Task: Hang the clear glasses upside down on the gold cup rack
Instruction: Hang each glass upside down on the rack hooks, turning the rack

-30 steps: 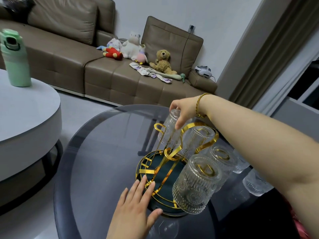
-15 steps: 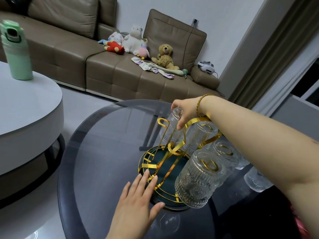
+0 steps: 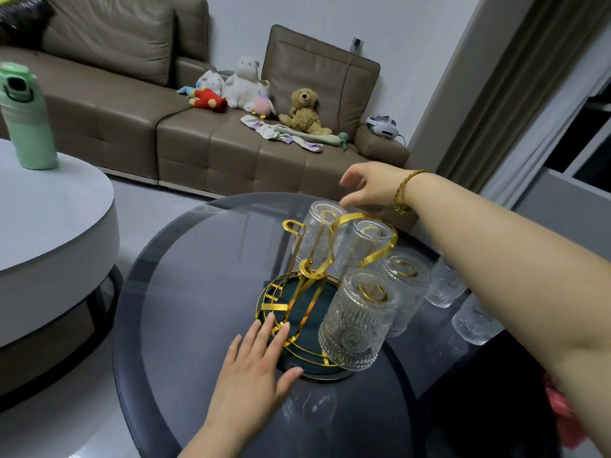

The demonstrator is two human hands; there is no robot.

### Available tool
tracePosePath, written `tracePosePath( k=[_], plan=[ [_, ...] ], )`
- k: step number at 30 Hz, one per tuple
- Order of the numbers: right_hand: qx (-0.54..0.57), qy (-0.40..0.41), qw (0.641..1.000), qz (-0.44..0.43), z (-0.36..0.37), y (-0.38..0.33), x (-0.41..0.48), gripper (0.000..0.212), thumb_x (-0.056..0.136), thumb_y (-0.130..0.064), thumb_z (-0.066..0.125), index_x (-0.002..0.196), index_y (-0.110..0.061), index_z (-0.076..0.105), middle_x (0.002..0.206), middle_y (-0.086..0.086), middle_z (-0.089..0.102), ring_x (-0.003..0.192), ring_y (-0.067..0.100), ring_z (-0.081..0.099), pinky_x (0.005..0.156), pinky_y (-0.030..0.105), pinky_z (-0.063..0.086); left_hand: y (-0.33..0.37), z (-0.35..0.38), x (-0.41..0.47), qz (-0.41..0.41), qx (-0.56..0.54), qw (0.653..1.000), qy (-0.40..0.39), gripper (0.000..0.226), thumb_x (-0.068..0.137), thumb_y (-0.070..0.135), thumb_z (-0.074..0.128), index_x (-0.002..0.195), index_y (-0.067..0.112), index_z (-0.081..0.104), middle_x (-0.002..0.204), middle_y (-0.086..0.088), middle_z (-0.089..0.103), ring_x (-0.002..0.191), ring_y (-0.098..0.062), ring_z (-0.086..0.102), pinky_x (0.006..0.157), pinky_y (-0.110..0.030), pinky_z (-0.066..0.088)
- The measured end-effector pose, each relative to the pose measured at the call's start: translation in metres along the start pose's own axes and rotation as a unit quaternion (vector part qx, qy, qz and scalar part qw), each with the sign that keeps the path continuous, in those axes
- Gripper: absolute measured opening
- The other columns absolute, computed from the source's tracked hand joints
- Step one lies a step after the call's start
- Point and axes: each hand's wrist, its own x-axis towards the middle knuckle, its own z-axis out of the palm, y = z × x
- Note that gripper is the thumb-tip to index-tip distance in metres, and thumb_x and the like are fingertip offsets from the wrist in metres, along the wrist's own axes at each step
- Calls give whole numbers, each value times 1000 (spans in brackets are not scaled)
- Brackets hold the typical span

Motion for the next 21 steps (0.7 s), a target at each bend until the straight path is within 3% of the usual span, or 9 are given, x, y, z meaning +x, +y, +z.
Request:
tracePosePath(
  k=[1,3,5,9,11,14,17,19,21],
  plan=[
    [10,28,1000,0,-3,6,-8,43,76,-32,63,114,-13,50,122,8,55,97,14,47,82,26,37,3,-5,-1,-5,-3,1000,-5,84,74,71,-14,140,28,14,152,1,7,140,-21,10,114,-37,14],
    [27,85,996,4,-9,21,-28,33,78,-25,62,108,-13,55,117,9,58,92,12,47,79,25,38,8,-13,-4,-1,28,999,-24,94,78,65,-17,126,20,50,135,-7,50,122,-27,48,99,-37,42],
    [53,134,990,10,-11,37,-50,25,79,-20,60,103,-13,58,111,9,61,89,13,49,78,25,38,15,-23,-7,-11,43,998,-41,86,88,54,-9,106,18,66,110,-6,69,99,-25,66,93,-34,37],
    [125,222,966,39,4,71,-97,16,79,-12,59,95,-9,62,101,11,65,86,15,53,80,25,40,26,-20,-17,21,96,994,-48,85,90,54,-6,101,13,69,104,-10,71,92,-30,68,92,-34,26],
    [183,259,946,62,24,87,-118,15,78,-8,60,92,-7,62,97,12,65,85,16,54,79,25,42,34,-16,-24,30,107,993,-40,86,89,55,-5,102,12,68,105,-12,70,94,-32,66,105,-28,10],
    [263,324,903,104,64,112,-155,18,76,-6,62,94,-8,60,91,8,61,84,17,54,71,13,41,45,-9,-33,48,91,994,-32,85,89,58,-3,106,10,66,109,-15,68,105,-30,60,108,-17,-10],
    [294,383,857,181,110,143,-188,27,74,-10,66,99,-9,57,100,10,61,93,20,54,80,22,39,56,-2,-39,61,100,993,-25,85,89,59,-1,109,8,64,113,-18,66,105,-36,60,108,-17,-8],
    [309,410,822,248,139,163,-205,40,71,-13,69,107,-7,52,112,15,56,104,26,50,90,29,39,60,5,-40,67,103,992,-19,86,87,61,0,113,5,61,117,-19,63,106,-39,58,108,-25,3],
    [336,411,786,316,162,179,-214,59,69,-17,71,119,-5,42,125,17,46,115,30,43,100,38,36,62,10,-39,68,94,993,-1,94,81,69,-3,124,5,50,130,-16,52,120,-36,46,105,-33,15]
  ],
)
